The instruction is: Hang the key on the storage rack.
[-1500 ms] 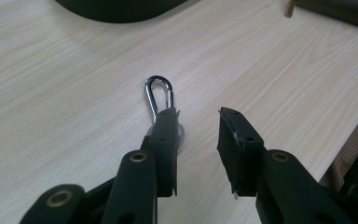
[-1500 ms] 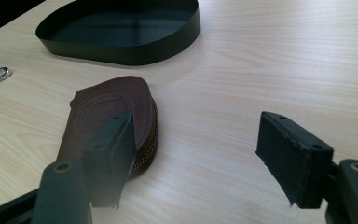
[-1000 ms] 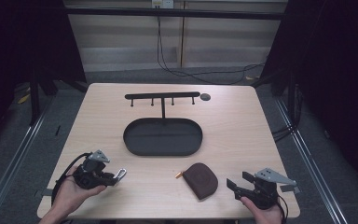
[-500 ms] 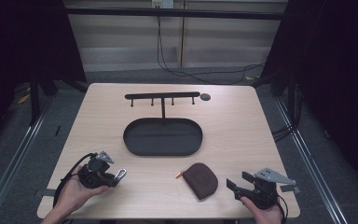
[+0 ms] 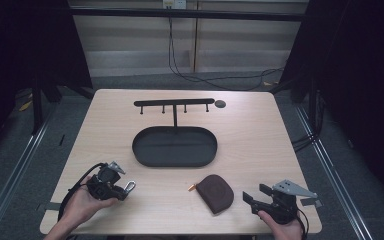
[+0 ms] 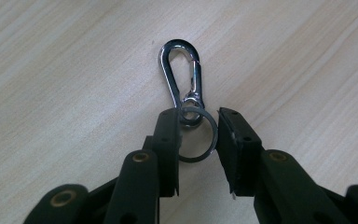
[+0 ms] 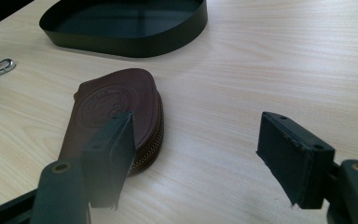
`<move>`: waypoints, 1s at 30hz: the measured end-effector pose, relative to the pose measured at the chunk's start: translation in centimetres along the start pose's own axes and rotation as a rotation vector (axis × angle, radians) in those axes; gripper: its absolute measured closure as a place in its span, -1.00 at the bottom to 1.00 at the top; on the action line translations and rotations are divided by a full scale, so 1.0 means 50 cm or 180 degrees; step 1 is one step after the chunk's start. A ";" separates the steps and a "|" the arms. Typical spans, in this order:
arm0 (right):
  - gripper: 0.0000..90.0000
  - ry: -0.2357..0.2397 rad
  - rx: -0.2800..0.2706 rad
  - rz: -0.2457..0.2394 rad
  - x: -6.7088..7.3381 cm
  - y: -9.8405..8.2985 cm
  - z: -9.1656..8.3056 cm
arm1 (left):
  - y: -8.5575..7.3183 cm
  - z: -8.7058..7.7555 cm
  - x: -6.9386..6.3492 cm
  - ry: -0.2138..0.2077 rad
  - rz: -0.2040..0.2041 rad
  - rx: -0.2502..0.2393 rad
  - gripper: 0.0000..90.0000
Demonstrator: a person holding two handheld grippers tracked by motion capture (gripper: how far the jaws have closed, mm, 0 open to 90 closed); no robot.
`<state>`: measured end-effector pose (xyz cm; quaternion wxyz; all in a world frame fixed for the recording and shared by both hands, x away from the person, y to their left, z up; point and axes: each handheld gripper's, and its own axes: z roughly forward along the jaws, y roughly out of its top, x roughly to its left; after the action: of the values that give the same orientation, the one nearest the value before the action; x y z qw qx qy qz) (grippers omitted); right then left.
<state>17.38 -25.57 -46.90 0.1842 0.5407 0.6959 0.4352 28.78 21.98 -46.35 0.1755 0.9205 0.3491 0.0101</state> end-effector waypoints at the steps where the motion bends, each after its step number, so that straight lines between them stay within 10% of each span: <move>1: -0.39 -0.0003 0.0005 -0.0005 -0.001 0.000 0.000 | 0.004 0.000 -0.003 0.0040 0.0022 0.0081 0.54; 30: -0.40 0.0003 0.0021 0.0007 -0.001 0.000 0.002 | 0.046 -0.045 0.010 -0.0050 0.0066 0.0480 0.98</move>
<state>17.47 -25.57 -46.95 0.1816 0.5420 0.6968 0.4333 30.29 21.42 -43.55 0.1083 0.9347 0.3380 -0.0216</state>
